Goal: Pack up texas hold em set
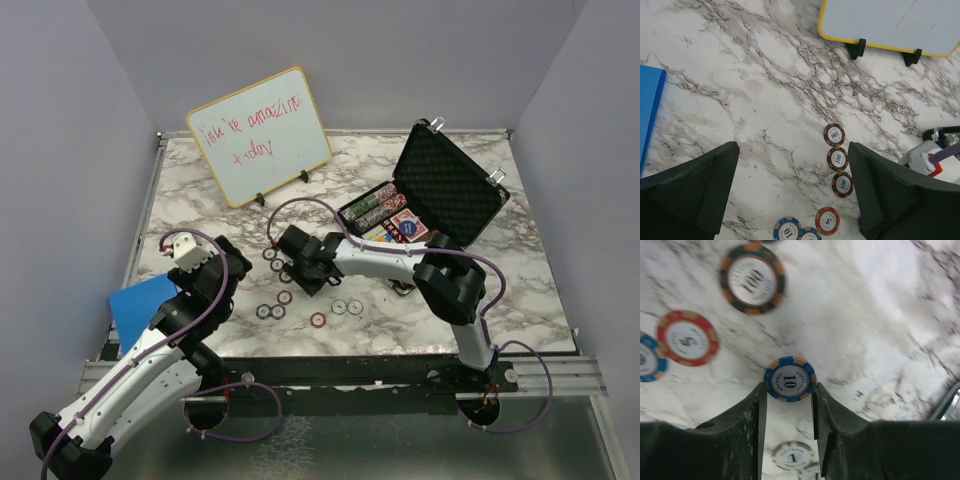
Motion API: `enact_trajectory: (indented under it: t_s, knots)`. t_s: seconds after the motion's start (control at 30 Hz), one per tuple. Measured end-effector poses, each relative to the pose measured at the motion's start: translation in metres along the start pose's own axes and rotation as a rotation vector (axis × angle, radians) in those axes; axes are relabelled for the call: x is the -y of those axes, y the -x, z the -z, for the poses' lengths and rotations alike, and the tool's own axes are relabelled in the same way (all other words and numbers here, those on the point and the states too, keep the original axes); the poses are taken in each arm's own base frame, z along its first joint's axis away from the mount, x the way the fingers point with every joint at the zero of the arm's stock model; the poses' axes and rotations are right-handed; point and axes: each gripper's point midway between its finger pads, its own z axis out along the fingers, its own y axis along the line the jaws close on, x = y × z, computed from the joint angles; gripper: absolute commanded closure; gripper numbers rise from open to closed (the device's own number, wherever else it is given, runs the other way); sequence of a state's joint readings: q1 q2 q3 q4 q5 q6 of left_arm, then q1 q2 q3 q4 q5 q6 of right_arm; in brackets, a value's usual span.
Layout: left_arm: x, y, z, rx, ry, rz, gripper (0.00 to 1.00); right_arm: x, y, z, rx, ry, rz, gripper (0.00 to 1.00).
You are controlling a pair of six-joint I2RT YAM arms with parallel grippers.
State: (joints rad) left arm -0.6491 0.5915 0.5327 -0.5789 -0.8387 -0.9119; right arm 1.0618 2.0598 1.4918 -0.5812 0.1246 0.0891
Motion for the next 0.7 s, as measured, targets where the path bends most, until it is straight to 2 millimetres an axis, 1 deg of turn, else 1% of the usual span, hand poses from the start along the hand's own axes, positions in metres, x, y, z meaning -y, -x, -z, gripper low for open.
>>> enact_trajectory:
  t_s: [0.13,0.17,0.23,0.37,0.4,0.43,0.47,0.57,0.63,0.7]
  knots:
    - [0.0,0.0,0.0,0.001,-0.002,0.002,0.01,0.027,-0.016,0.006,-0.032,-0.036,-0.075,0.65]
    - [0.0,0.0,0.0,0.001,-0.001,0.002,0.01,0.033,-0.02,0.006,-0.04,-0.043,-0.092,0.62]
    - [0.0,0.0,0.0,0.001,-0.001,0.002,0.01,0.04,-0.021,0.006,-0.043,-0.052,-0.119,0.52]
    - [0.0,0.001,0.001,0.001,-0.001,-0.001,0.01,0.039,-0.02,0.007,-0.042,-0.051,-0.137,0.4]
    - [0.0,0.003,0.002,0.0,-0.001,-0.008,0.01,0.038,-0.02,0.008,-0.043,-0.048,-0.142,0.37]
    - [0.002,0.007,0.004,0.004,-0.004,-0.01,0.01,0.037,-0.02,0.01,-0.043,-0.044,-0.148,0.37]
    - [0.004,0.013,0.006,0.009,-0.01,-0.013,0.01,0.034,-0.02,0.012,-0.043,-0.037,-0.152,0.36]
    - [0.02,0.05,0.02,0.061,-0.056,0.004,0.01,0.026,-0.013,0.021,-0.021,-0.021,-0.168,0.37]
    - [0.028,0.076,0.03,0.105,-0.079,0.01,0.01,0.016,-0.005,0.03,0.01,-0.007,-0.166,0.37]
    - [0.032,0.099,0.04,0.152,-0.095,0.02,0.01,0.001,0.007,0.038,0.046,0.012,-0.148,0.38]
